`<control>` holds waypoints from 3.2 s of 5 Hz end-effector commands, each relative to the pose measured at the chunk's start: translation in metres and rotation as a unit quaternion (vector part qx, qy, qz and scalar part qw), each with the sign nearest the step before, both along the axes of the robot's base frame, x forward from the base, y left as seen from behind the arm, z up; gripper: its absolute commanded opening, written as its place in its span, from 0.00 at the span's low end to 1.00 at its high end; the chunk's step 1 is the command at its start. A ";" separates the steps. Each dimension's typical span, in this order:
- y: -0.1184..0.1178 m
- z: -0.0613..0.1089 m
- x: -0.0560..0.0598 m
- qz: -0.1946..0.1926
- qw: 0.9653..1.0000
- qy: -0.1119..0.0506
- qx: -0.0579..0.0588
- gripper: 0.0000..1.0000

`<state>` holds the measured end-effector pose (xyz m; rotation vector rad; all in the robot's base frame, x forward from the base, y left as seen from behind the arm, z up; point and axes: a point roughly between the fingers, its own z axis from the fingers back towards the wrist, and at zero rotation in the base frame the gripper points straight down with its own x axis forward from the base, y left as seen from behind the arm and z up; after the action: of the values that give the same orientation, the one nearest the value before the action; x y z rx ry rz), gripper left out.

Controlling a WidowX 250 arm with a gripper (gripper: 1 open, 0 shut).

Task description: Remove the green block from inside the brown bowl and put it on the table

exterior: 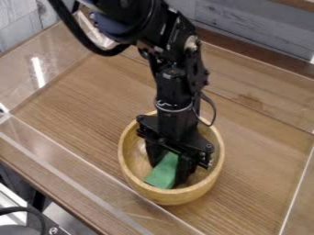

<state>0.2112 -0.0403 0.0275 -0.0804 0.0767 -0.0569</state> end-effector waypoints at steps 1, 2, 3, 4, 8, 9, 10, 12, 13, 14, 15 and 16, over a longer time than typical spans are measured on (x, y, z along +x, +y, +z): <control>0.001 0.010 0.003 0.002 1.000 -0.011 -0.003 0.00; 0.001 0.012 0.002 0.001 1.000 -0.007 -0.003 0.00; 0.001 0.015 0.000 0.000 1.000 -0.003 -0.004 0.00; 0.001 0.018 -0.002 0.000 1.000 0.002 -0.004 0.00; 0.004 0.039 -0.005 0.006 1.000 0.016 -0.012 0.00; 0.006 0.045 -0.005 0.010 1.000 0.016 -0.015 0.00; 0.006 0.051 -0.004 0.013 1.000 0.016 -0.018 0.00; 0.008 0.061 -0.005 0.019 0.999 0.014 -0.025 0.00; 0.008 0.066 -0.005 0.022 0.999 0.011 -0.029 0.00; 0.008 0.069 -0.005 0.024 0.999 0.008 -0.033 0.00; 0.016 0.076 -0.006 0.026 0.999 0.003 -0.036 0.00; 0.029 0.083 -0.008 0.026 0.999 -0.001 -0.038 0.00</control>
<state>0.1953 -0.0128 0.0975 -0.1607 0.1303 0.0041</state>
